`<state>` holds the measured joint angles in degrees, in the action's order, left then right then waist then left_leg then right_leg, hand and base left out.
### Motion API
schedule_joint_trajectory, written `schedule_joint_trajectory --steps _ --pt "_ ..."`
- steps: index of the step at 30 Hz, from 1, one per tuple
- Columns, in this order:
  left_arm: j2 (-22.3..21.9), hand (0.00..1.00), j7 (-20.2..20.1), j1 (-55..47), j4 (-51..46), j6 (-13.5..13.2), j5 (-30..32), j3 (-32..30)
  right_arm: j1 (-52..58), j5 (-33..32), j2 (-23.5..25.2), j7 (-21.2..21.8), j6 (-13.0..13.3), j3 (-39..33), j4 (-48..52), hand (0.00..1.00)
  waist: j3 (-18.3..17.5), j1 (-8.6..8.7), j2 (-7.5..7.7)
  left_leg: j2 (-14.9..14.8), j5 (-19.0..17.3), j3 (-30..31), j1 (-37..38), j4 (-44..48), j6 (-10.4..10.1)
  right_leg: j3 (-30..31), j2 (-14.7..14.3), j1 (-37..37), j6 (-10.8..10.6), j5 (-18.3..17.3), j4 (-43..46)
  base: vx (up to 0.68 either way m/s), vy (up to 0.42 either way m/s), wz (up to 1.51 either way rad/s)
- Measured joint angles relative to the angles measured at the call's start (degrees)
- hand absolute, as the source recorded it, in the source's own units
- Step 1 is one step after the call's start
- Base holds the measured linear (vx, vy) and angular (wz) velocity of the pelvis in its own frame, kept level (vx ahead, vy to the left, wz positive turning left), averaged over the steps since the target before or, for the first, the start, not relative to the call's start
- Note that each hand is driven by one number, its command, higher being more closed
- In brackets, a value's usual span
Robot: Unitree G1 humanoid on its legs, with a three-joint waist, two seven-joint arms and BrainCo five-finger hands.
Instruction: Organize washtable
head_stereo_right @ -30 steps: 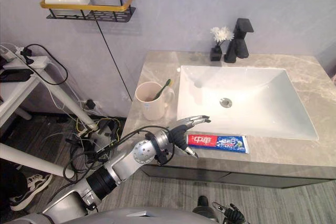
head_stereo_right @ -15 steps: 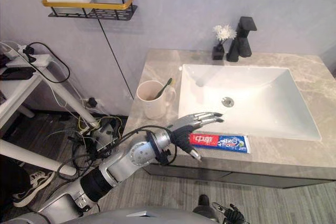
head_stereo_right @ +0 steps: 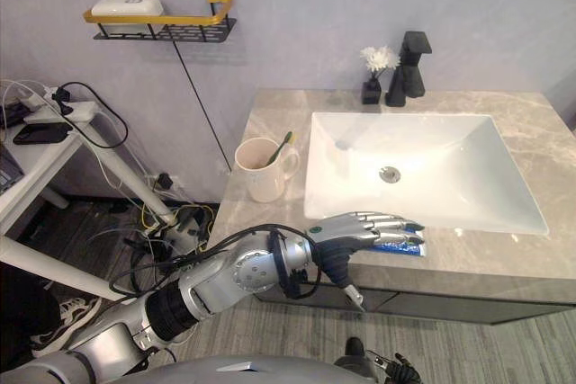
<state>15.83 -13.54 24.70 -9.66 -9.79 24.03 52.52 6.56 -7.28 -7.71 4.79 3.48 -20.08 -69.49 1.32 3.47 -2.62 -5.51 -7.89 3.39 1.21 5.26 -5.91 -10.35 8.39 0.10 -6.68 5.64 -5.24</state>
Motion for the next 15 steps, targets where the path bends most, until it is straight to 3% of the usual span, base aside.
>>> schedule_joint_trajectory --steps 15 --pt "-4.73 0.00 0.63 7.38 11.57 1.27 4.85 1.60 -0.11 -0.57 -0.08 0.20 -0.48 0.20 0.03 0.00 -1.68 0.64 0.45 0.02 0.00 -0.19 -0.06 0.22 0.00 0.16 0.04 -0.07 0.02 0.21 0.00 0.00 0.000 0.00"
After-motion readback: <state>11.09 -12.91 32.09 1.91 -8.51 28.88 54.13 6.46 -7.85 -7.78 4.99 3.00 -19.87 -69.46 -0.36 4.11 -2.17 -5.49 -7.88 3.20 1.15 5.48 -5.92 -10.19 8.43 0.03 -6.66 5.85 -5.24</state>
